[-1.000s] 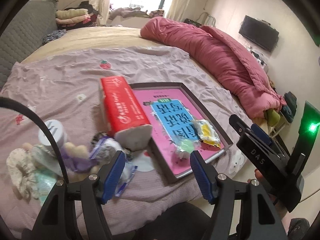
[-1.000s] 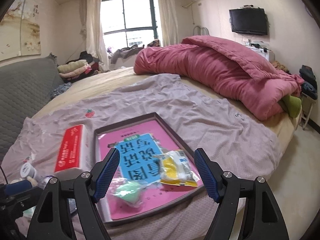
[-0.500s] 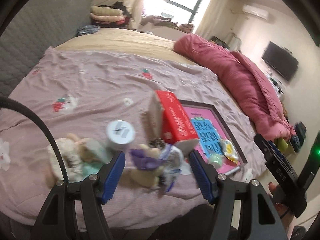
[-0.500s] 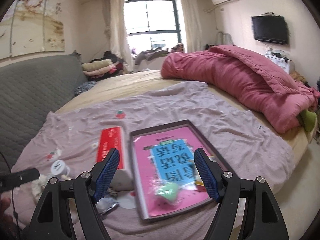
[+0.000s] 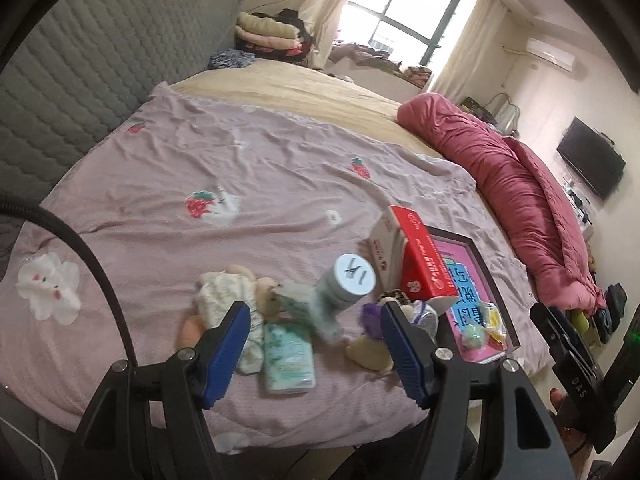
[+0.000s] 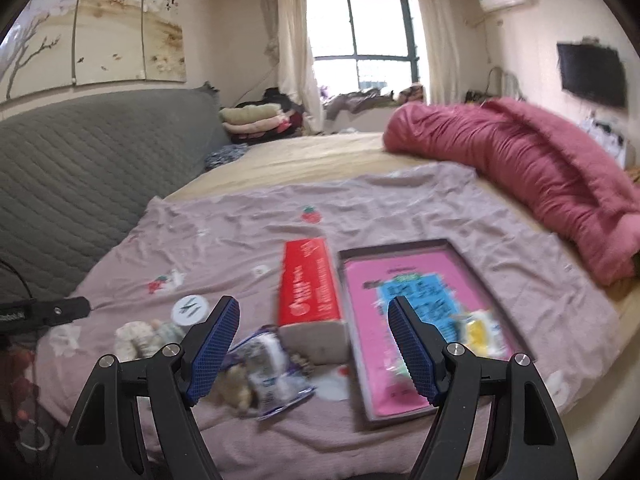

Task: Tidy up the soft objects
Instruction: 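Withdraw both grippers from the tray back toward the pile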

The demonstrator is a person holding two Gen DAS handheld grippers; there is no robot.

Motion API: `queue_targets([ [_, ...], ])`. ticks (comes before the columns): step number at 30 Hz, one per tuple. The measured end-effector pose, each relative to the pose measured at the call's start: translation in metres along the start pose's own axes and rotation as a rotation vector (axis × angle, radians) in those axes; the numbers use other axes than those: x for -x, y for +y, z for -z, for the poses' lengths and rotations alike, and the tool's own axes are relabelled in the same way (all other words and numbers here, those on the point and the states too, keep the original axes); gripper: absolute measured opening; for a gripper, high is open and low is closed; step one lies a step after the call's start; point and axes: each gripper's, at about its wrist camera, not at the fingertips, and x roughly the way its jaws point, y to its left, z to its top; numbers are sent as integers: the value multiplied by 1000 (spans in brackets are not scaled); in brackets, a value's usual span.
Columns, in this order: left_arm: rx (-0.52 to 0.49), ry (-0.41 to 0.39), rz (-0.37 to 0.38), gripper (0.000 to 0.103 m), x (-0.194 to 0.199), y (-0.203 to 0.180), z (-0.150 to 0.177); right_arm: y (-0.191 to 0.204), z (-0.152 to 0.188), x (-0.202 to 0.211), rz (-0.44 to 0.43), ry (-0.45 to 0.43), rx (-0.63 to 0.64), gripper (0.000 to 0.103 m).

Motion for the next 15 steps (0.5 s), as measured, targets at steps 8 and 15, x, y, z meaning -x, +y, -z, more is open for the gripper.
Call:
queue_targets([
  [8,33,49,-16,67,1,23,13,20,8,-3,-46,47,3,78],
  [15,9,107,-32,67,-15,15,30,34,17,-9,-81,102,18,78],
])
